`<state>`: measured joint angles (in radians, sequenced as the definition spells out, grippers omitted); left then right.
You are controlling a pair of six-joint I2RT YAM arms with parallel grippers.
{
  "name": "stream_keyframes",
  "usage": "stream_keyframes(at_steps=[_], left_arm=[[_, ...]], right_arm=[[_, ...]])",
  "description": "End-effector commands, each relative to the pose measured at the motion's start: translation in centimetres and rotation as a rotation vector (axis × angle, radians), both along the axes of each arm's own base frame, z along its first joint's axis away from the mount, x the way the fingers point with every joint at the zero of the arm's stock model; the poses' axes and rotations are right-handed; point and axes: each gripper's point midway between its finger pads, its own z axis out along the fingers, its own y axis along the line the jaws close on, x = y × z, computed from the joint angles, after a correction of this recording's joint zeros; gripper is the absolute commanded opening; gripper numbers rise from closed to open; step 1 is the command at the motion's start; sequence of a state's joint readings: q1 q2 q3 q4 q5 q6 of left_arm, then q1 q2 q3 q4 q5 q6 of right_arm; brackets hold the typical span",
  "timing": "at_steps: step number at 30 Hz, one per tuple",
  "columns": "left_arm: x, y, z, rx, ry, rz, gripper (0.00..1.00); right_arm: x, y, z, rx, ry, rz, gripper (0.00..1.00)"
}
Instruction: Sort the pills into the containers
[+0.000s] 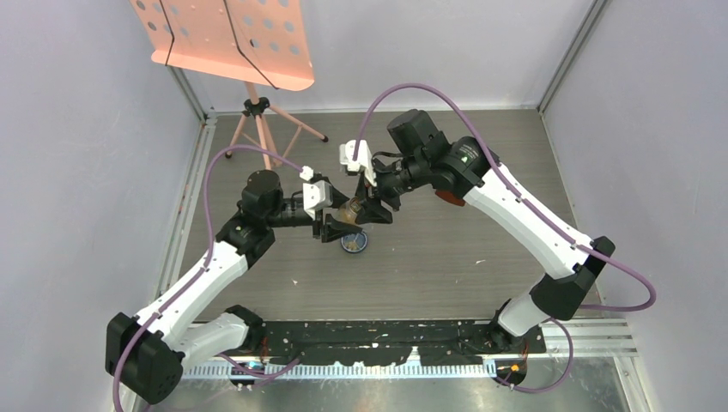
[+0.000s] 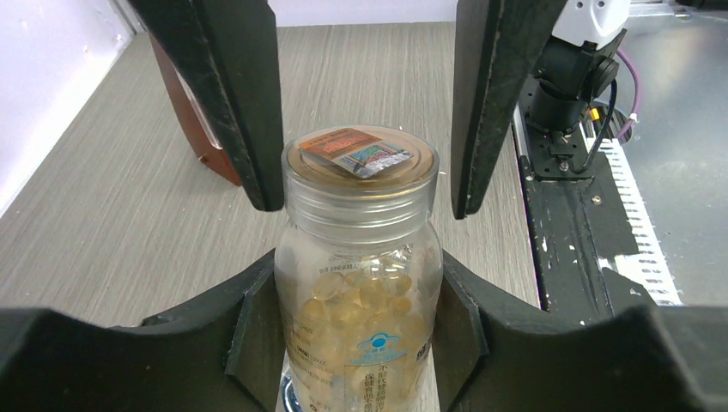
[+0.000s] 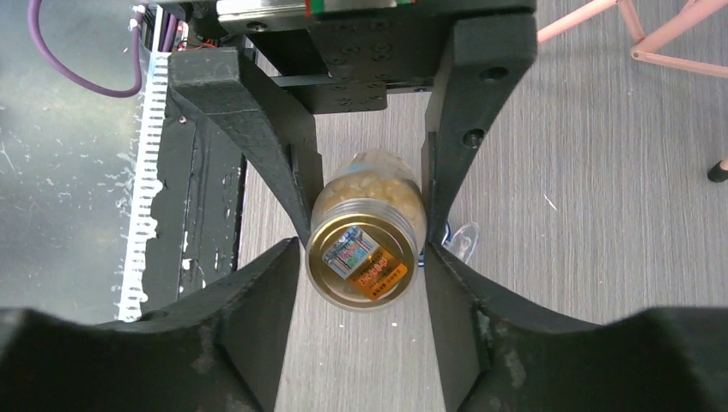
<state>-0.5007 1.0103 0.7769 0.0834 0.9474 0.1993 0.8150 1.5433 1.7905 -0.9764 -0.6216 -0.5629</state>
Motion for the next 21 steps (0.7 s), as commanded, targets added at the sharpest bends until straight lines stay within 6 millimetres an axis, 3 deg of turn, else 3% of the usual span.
stream_keyframes(at_steps=[1,4,10,21], left_arm=[[0.1,0.0,1.9,-0.021,-0.056,-0.022,0.0],[0.2,0.0,2.0,-0.02,-0.058,-0.01,0.0],[2.1,0.4,2.2,-0.024,-0.094,0.094,0.0],[5.6,1.3,3.5,-0.069,-0.17,0.285,0.0]], right_arm=[[-0.1,0.2,1.2,0.015,-0.057,0.021,0.57],[-0.1,0.3,1.2,0.022,-0.048,0.008,0.42],[-0.3,1.4,0.7,0.047,0.113,-0.11,0.3],[2.9,2.4,-3.8,-0.022,0.45,-0.769,0.21]])
